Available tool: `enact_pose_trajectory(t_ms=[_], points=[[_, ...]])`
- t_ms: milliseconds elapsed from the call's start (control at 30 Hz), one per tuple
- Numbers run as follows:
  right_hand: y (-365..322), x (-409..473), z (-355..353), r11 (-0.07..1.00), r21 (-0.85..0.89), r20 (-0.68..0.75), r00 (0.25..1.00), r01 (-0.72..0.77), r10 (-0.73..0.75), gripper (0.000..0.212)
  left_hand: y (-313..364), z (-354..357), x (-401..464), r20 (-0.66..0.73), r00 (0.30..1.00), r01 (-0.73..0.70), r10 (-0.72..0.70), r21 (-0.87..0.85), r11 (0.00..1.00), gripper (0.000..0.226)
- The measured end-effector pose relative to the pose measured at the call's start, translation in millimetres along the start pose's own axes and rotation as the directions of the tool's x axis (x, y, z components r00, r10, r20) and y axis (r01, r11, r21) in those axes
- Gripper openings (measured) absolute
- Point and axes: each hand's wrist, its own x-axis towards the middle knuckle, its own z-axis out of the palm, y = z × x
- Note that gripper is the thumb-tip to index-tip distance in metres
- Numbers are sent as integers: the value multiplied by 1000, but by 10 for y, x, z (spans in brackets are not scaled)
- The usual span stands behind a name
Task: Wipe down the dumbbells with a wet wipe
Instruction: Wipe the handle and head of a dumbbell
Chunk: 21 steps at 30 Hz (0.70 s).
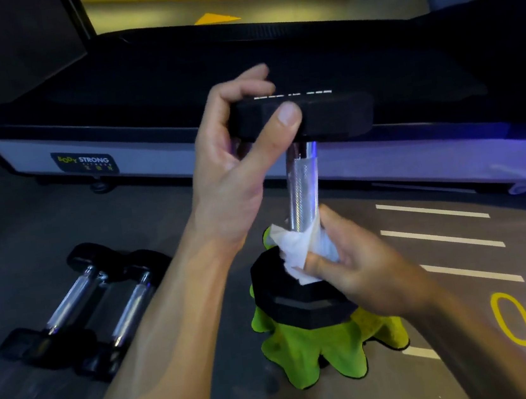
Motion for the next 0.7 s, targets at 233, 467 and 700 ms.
enact_pose_trajectory(t_ms=[233, 467, 700], points=[[-59, -115, 154, 989, 145, -107, 994, 5, 11, 14, -260, -14, -523, 61, 907, 411, -417, 95, 907, 40], [-107, -259, 323, 929, 363, -552, 820, 71, 153, 35, -240, 122, -629, -20, 915, 403, -403, 30, 914, 28], [-232, -439, 702, 830, 555, -526, 795, 52, 302, 56, -49, -442, -653, -93, 908, 419, -409, 159, 894, 37]])
